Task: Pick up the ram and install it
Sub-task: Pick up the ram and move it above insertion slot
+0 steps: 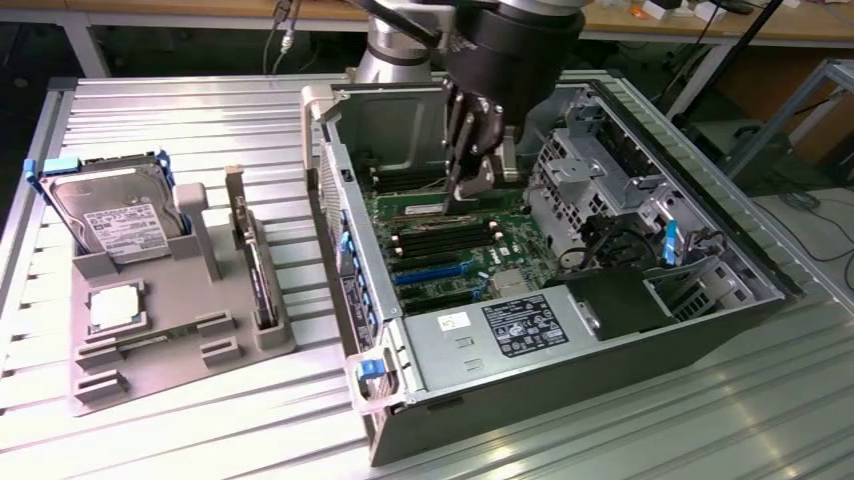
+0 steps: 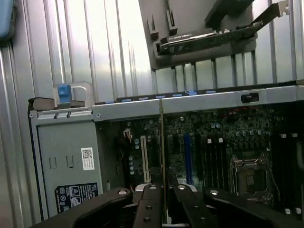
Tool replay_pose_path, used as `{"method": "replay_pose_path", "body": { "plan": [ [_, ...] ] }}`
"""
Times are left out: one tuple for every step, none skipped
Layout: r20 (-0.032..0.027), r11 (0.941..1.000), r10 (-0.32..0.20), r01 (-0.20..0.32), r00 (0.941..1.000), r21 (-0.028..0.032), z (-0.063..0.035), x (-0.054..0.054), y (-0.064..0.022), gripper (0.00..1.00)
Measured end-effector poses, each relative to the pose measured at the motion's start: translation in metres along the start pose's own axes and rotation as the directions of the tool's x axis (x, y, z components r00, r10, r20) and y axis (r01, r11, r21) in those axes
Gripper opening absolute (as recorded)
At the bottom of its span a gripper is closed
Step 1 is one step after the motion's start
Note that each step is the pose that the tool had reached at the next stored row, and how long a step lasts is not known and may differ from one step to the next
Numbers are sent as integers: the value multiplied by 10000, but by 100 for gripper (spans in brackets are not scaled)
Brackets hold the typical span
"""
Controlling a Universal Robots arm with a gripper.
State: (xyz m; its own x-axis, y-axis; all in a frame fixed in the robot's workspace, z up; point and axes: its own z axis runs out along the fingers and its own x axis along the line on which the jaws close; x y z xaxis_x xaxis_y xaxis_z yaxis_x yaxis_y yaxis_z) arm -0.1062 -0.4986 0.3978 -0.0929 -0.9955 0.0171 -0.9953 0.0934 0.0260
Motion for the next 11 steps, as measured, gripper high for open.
{"method": "replay_pose_path", "body": {
  "plan": [
    [-1, 10000, -11, 11, 10000, 0, -3, -10, -108, 15],
    [0, 10000, -20, 20, 10000, 0, -4, -18, -194, 15],
    [-2, 10000, -33, 33, 10000, 1, -7, -28, -299, 15],
    [0, 10000, -47, 47, 10000, 2, -9, -36, -385, 15],
    [0, 10000, -51, 51, 10000, 1, -10, -37, -398, 15],
    [0, 10000, -48, 48, 10000, 1, -10, -40, -398, 15],
    [-1, 10000, -30, 30, 10000, 0, -10, -53, -397, 15],
    [0, 10000, 7, -7, 10000, 0, -10, -77, -398, 15],
    [3, 10000, 45, -45, 10000, 0, -10, -111, -403, 15],
    [2, 10000, 58, -58, 10000, -1, -10, -129, -407, 15],
    [3, 10000, 68, -68, 10000, -1, -9, -143, -412, 15]
  ]
}}
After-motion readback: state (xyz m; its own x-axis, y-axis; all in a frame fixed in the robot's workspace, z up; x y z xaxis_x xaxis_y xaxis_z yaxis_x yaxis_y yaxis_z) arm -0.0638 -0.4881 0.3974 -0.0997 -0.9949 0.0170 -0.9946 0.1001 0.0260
